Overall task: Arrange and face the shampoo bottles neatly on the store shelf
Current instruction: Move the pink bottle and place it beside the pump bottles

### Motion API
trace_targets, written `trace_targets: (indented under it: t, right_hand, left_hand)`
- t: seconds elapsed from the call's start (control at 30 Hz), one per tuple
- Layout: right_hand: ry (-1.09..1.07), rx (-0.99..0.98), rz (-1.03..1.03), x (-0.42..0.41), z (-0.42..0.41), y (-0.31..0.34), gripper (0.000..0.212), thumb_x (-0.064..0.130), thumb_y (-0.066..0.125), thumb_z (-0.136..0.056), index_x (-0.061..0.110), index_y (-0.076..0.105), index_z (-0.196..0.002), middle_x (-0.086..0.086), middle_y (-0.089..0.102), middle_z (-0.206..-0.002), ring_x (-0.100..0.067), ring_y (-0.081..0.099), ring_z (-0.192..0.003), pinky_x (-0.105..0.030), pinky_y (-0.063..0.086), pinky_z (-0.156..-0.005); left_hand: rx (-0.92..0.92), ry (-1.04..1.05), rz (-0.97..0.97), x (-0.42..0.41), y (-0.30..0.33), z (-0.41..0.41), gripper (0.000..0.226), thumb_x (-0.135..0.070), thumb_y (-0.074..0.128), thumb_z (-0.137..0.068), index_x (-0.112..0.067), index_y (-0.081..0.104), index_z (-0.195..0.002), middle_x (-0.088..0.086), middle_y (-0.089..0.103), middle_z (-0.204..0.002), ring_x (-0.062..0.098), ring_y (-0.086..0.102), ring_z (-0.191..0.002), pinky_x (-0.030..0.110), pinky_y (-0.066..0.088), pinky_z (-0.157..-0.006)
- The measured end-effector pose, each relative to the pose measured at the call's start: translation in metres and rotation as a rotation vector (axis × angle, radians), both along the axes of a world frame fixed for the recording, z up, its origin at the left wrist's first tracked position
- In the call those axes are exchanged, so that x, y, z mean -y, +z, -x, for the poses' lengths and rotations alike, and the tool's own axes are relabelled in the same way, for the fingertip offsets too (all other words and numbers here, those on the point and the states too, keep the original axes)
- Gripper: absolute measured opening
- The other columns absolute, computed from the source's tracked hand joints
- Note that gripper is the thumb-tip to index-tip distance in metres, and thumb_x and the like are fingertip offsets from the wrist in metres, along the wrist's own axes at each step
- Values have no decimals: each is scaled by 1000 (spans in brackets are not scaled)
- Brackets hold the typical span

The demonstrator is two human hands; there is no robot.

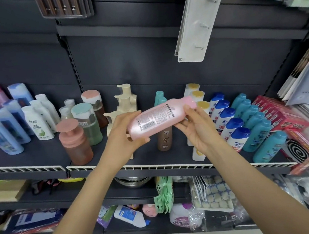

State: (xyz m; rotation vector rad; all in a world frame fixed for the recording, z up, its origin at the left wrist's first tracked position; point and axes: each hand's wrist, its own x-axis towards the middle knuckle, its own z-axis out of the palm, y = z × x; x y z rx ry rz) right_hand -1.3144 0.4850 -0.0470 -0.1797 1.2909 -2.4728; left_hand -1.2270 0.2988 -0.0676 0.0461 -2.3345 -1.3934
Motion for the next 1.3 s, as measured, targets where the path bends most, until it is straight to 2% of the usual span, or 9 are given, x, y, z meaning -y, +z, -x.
trace_targets:
  t: [0.17, 0.43, 0.67, 0.8, 0.93, 1.07, 1.17, 1.23, 1.3]
  right_hand:
    - [60, -31, 73, 1, -2, 5, 29, 14, 45, -97, 15, 49, -125, -10, 63, -122, -22, 64, -109, -35, 56, -84]
    - [73, -40, 74, 1, -5, 4, 25, 13, 46, -96, 21, 53, -119, -9, 63, -122, -21, 65, -108, -36, 57, -83]
    - [21, -36, 15, -1, -4, 9, 30, 26, 49, -96, 19, 51, -125, -4, 66, -114, -17, 63, -107, -35, 57, -80]
    - [24, -31, -1, -3, -3, 11, 28, 25, 51, -95, 14, 52, -120, -11, 64, -117, -23, 61, -112, -41, 55, -89]
    - [-35, -53, -141, -6, -2, 12, 27, 27, 55, -92, 11, 56, -114, -7, 64, -101, -25, 66, -101, -46, 56, -84]
    - [42, -102, -109, -11, -2, 11, 22, 22, 53, -92, 13, 59, -112, -4, 70, -101, -23, 68, -101, -44, 54, -89]
    - [11, -104, -168, -10, 1, 9, 20, 17, 54, -93, 6, 55, -110, -9, 68, -105, -26, 68, -100, -46, 54, -89]
    - [-31, -91, -211, -8, 3, 12, 21, 18, 56, -92, 3, 54, -108, -11, 68, -107, -25, 69, -97, -45, 55, -87]
    - [-66, -84, -259, -7, 4, 15, 23, 19, 58, -92, 2, 54, -107, -11, 68, -107, -24, 70, -94, -42, 57, -85]
  left_hand:
    - [-114, 76, 170, 2, 5, 1, 70, -8, 83, -64, -24, 52, -125, -11, 44, -123, 1, 44, -114, 20, 40, -95]
    - [-125, 77, 122, 3, 3, -2, 70, -7, 83, -64, -27, 52, -123, -13, 45, -122, 3, 46, -114, 25, 45, -94]
    - [15, -40, -162, 0, 5, -7, 60, -8, 79, -70, -33, 58, -120, -23, 58, -115, -2, 61, -97, 14, 49, -79]
    - [87, -129, -319, 3, 8, -6, 43, -5, 70, -80, -24, 63, -118, -10, 64, -109, 2, 65, -79, 18, 53, -67]
    - [179, -160, -471, 6, 8, -4, 19, -28, 67, -84, -23, 69, -102, 4, 67, -87, 14, 63, -59, 21, 53, -59]
    - [275, -111, -625, 6, 11, 1, 34, -34, 46, -95, -10, 61, -114, 20, 66, -92, 18, 66, -57, 19, 54, -54]
    - [247, -72, -628, 5, 11, 4, 31, -37, 41, -97, -18, 58, -115, 23, 67, -99, 26, 70, -65, 21, 56, -57]
    - [203, -61, -592, 3, 11, 5, 20, -29, 46, -97, -22, 56, -112, 18, 65, -107, 28, 71, -71, 23, 58, -62]
    - [150, -47, -491, 4, 9, 5, 29, -12, 59, -90, -22, 54, -117, 12, 62, -113, 25, 70, -76, 24, 58, -64]
